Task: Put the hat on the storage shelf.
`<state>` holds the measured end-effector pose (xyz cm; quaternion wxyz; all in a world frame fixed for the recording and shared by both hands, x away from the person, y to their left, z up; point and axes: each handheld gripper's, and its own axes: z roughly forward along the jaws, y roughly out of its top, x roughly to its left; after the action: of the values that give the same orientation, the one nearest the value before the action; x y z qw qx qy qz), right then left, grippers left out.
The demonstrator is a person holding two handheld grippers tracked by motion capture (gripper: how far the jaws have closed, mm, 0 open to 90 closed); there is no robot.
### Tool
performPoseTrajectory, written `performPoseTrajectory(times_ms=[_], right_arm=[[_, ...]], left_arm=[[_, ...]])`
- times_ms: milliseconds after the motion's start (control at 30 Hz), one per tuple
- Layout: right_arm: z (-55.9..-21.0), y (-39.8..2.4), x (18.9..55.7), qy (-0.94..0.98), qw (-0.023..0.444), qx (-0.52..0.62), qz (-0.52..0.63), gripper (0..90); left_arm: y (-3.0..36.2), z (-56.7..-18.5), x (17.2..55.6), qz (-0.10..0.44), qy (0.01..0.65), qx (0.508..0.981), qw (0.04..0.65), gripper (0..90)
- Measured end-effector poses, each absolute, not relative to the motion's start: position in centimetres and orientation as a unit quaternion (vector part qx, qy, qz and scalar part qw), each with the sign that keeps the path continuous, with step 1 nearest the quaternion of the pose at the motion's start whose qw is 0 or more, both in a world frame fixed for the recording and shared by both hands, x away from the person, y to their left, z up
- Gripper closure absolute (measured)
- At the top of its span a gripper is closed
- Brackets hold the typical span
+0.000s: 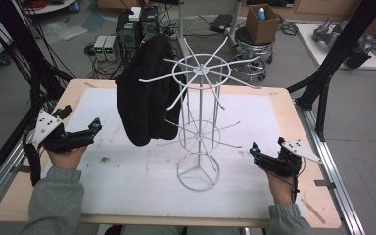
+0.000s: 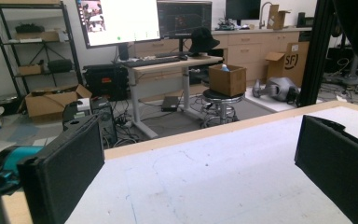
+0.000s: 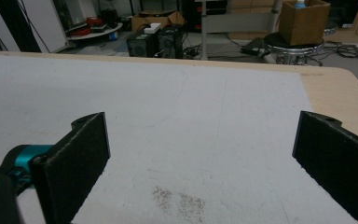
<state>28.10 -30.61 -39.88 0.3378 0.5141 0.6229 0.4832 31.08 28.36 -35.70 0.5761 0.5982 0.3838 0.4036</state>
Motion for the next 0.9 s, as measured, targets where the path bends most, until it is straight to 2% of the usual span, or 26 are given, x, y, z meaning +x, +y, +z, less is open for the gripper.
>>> performPoseTrajectory(times_ms=[900], right_arm=[[-39.98,-30.71,27.96,0.622,0.338,0.519,0.480,2.9]], left_arm=[[27.99,-36.08,31.46,0.394,0.373,0.611,0.577,1.7]])
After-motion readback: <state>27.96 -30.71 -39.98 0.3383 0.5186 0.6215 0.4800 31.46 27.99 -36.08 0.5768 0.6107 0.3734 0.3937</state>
